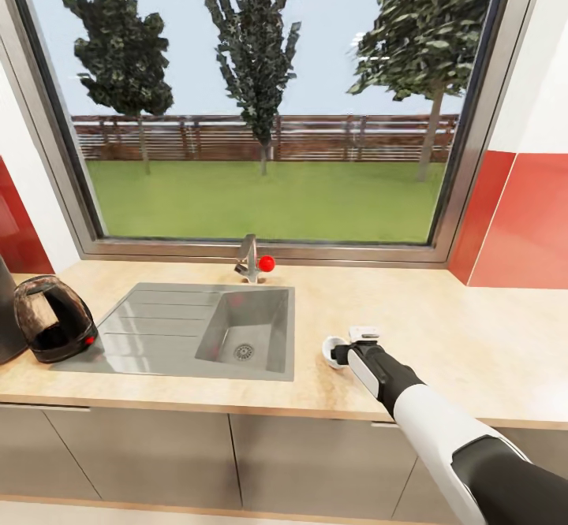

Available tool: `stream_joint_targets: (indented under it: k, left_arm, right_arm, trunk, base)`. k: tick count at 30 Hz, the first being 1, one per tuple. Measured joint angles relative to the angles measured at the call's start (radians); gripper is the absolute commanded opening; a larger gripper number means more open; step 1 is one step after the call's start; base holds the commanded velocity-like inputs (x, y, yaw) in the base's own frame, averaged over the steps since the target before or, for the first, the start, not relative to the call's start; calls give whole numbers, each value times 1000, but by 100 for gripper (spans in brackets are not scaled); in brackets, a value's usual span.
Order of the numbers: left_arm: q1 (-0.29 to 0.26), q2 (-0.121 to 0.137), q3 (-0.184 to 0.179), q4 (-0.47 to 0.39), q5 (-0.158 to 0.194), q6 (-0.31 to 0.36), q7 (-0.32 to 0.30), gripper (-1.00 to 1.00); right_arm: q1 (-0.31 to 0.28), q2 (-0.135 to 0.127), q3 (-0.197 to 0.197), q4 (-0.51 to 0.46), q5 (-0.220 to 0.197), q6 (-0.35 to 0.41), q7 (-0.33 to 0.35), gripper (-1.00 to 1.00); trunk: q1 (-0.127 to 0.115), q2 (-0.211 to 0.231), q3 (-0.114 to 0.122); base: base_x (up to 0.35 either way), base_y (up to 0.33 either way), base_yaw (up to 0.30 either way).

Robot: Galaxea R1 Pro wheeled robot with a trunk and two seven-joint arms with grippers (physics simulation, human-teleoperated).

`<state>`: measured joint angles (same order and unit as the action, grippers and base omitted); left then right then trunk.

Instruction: Set up a coffee station on the kitchen countertop: keep the coffee maker on the countertop, move the bottle of coffee from the kitchen shelf to the counter next to the coffee maker, place a paper coffee filter on top of the coffee maker, put the saucer next to the coffee maker with the coffee cup on the saucer, and place the electric kettle next to the coffee maker.

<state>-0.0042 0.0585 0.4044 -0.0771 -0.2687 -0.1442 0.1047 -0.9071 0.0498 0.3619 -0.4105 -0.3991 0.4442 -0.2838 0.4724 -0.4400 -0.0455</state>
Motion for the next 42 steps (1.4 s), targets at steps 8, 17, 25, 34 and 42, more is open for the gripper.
stream_joint_targets:
  k: [8, 17, 25, 34, 42]
  left_arm:
    - [0, 0, 0, 0, 0, 0, 0, 100]
    - [0, -1, 0, 0, 0, 0, 0, 100]
    - [0, -1, 0, -1, 0, 0, 0, 100]
    - [0, -2, 0, 0, 0, 0, 0, 100]
    - [0, -3, 0, 0, 0, 0, 0, 100]
  right_arm:
    - [0, 0, 1, 24, 0, 0, 14, -100]
    - [-1, 0, 1, 22, 26, 3, 13, -100]
    - [-1, 0, 1, 23, 15, 1, 14, -100]
    - [0, 0, 1, 19, 1, 0, 14, -100]
    - [0, 8, 4, 13, -1, 1, 13, -100]
  trunk:
    - [0, 0, 0]
    - [0, -1, 0]
    - [0, 0, 0]
    - [0, 0, 0]
    - [0, 0, 0]
  base:
    - [0, 0, 0]
    - [0, 0, 0]
    - [0, 0, 0]
    - [0, 0, 0]
    - [0, 0, 0]
